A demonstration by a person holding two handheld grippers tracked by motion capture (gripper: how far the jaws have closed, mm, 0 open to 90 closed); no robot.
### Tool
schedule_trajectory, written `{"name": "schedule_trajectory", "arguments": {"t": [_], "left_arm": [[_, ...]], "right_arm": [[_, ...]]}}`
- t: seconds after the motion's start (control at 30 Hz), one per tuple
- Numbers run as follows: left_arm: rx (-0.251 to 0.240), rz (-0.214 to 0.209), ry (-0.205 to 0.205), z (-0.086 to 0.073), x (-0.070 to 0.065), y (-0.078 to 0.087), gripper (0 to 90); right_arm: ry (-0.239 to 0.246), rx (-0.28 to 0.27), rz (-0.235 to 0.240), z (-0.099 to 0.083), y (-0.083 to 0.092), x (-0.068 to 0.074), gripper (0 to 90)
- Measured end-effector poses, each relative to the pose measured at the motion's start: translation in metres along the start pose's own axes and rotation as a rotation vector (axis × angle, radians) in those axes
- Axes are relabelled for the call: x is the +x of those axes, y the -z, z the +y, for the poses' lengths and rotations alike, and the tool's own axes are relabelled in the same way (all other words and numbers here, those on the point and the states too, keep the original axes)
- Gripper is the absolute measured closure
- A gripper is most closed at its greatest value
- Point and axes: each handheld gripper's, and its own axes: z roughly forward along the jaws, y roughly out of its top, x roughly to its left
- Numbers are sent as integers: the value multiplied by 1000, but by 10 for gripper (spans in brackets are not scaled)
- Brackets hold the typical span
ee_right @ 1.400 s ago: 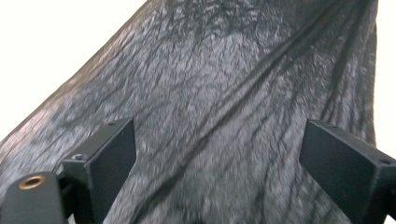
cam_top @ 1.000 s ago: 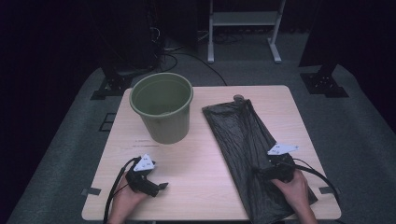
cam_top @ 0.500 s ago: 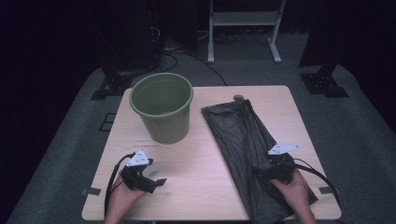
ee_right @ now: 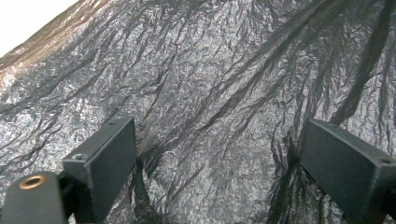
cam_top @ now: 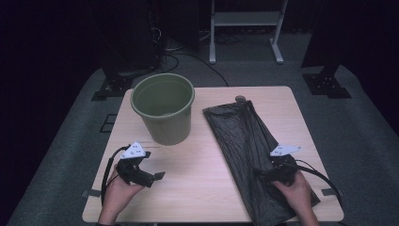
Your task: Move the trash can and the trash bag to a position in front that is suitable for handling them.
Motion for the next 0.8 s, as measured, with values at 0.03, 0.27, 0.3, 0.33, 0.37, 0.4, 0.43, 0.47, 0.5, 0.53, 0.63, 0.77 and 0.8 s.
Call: {"name": "schedule_trajectory", "arguments": {"t": [0.03,0.27,0.3,0.33,0.37,0.4,0.43,0.47,0.5,0.53,0.63,0.77,0.8], "left_arm": [[0,0,3,2,1,2,8],[-11,17,9,20,7,18,0],[-15,19,10,24,7,20,0],[-15,16,12,26,8,22,0],[-14,17,11,29,9,24,0],[-16,20,10,32,9,25,0],[-14,18,9,35,10,26,0],[-14,18,11,37,10,27,0],[-16,16,13,39,11,28,0],[-19,15,15,45,13,32,0],[-22,20,22,51,14,36,0],[-36,26,32,63,19,45,0],[-44,28,35,66,21,47,0]], "right_arm": [[0,0,0,0,0,0,95],[0,-1,1,0,0,0,95],[0,-1,1,0,0,0,95],[1,0,1,0,0,0,96],[1,0,1,0,0,0,96],[1,0,1,0,0,0,95],[1,0,1,0,0,0,96],[2,-1,1,0,0,0,96],[2,0,1,0,0,0,96],[1,0,2,0,0,0,96],[2,-1,2,0,0,0,96],[2,-1,3,0,0,0,96],[2,0,3,0,0,0,96]]}}
